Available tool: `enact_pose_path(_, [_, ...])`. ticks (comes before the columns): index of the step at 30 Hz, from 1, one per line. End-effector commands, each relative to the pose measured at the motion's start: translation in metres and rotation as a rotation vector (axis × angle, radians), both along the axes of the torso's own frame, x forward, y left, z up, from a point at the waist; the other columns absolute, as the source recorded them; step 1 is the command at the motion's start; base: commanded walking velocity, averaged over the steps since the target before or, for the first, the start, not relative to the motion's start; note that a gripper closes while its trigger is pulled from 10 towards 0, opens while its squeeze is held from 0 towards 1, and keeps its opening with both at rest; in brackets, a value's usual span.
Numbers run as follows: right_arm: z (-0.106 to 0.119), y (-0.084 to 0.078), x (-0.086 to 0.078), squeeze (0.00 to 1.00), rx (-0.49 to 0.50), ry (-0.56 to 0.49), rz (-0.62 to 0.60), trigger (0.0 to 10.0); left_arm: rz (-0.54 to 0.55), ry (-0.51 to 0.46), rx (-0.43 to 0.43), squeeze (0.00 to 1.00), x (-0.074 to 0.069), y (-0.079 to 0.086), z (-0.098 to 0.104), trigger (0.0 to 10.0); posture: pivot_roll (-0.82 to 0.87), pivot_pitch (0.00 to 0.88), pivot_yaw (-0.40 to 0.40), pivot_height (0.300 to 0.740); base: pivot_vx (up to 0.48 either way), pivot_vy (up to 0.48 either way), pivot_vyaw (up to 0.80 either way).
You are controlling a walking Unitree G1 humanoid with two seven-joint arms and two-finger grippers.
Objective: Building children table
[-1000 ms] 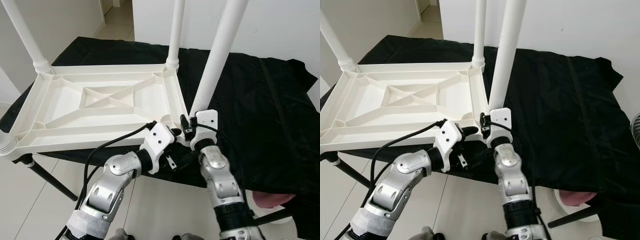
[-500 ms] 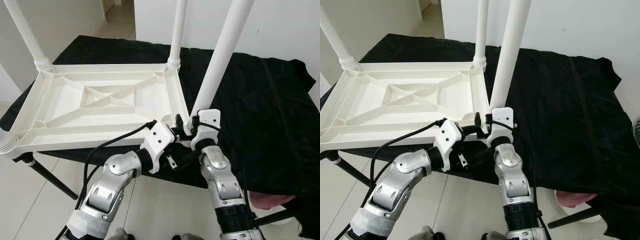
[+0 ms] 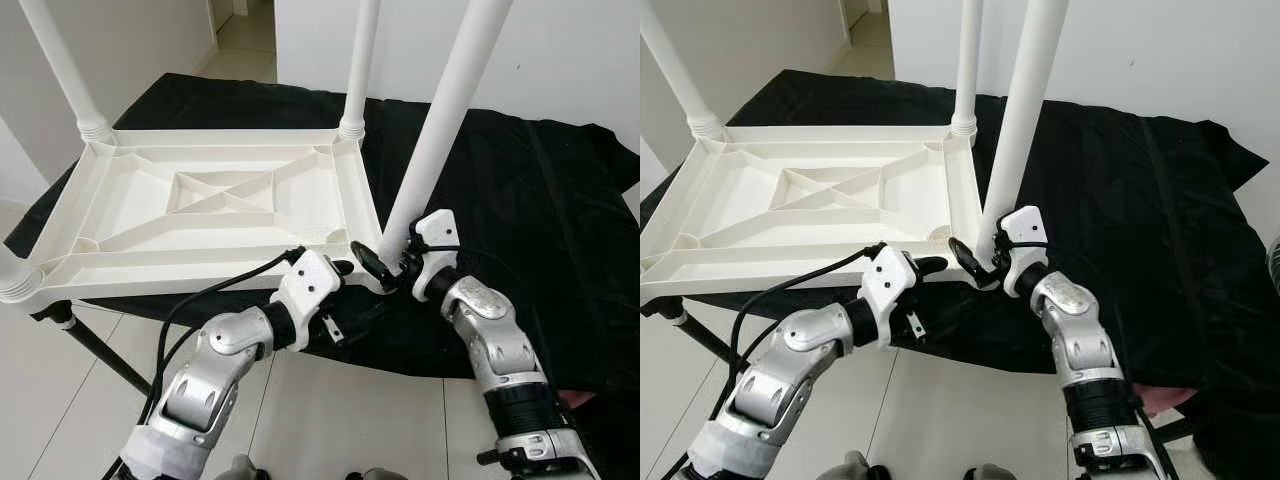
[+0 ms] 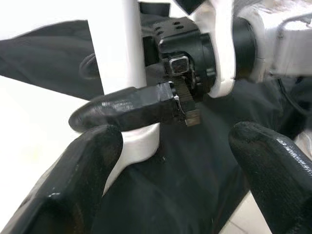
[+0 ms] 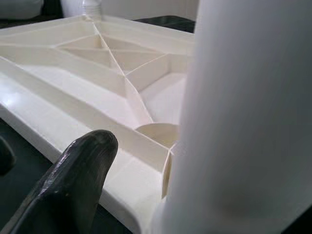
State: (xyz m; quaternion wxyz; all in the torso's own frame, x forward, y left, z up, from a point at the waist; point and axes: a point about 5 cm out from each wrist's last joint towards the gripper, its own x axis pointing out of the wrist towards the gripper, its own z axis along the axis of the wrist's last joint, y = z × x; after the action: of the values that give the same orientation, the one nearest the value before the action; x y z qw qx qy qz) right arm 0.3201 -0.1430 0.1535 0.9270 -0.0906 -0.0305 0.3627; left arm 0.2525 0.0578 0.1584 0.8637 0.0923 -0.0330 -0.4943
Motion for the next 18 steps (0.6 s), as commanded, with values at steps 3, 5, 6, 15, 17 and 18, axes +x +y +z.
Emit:
enact_pose_path(3, [-0.006, 0.001, 0.004, 0.0, -0.026, 0.017, 0.076, 10.0, 0.031, 0.001, 0.017, 0.0, -0.001, 0.005, -0.001, 10.0, -0.05, 0.039, 0.009, 0.74, 0.0, 0.0, 0.0])
enact_pose_path(5, [-0.007, 0.001, 0.008, 0.0, -0.033, 0.022, 0.087, 10.0, 0.032, 0.001, 0.019, 0.0, -0.002, 0.006, 0.0, 10.0, -0.04, 0.04, 0.013, 0.74, 0.0, 0.0, 0.0])
enact_pose_path(6, [-0.008, 0.002, 0.01, 0.0, -0.042, 0.03, 0.099, 10.0, 0.033, 0.001, 0.02, 0.0, -0.002, 0.007, 0.0, 10.0, -0.04, 0.04, 0.013, 0.74, 0.0, 0.0, 0.0])
enact_pose_path(15, [-0.013, -0.001, 0.026, 0.0, -0.111, 0.041, 0.152, 6.6, 0.013, 0.001, 0.039, 0.0, -0.006, 0.006, 0.001, 10.0, -0.04, 0.04, 0.013, 0.74, 0.0, 0.0, 0.0])
enact_pose_path(17, [-0.013, -0.001, 0.027, 0.0, -0.113, 0.042, 0.154, 6.6, 0.01, 0.0, 0.043, 0.0, -0.006, 0.006, 0.001, 10.0, -0.04, 0.04, 0.013, 0.74, 0.0, 0.0, 0.0])
enact_pose_path(18, [-0.013, -0.002, 0.028, 0.0, -0.117, 0.041, 0.158, 1.4, 0.008, 0.0, 0.044, 0.0, -0.006, 0.006, 0.001, 10.0, -0.04, 0.04, 0.013, 0.74, 0.0, 0.0, 0.0])
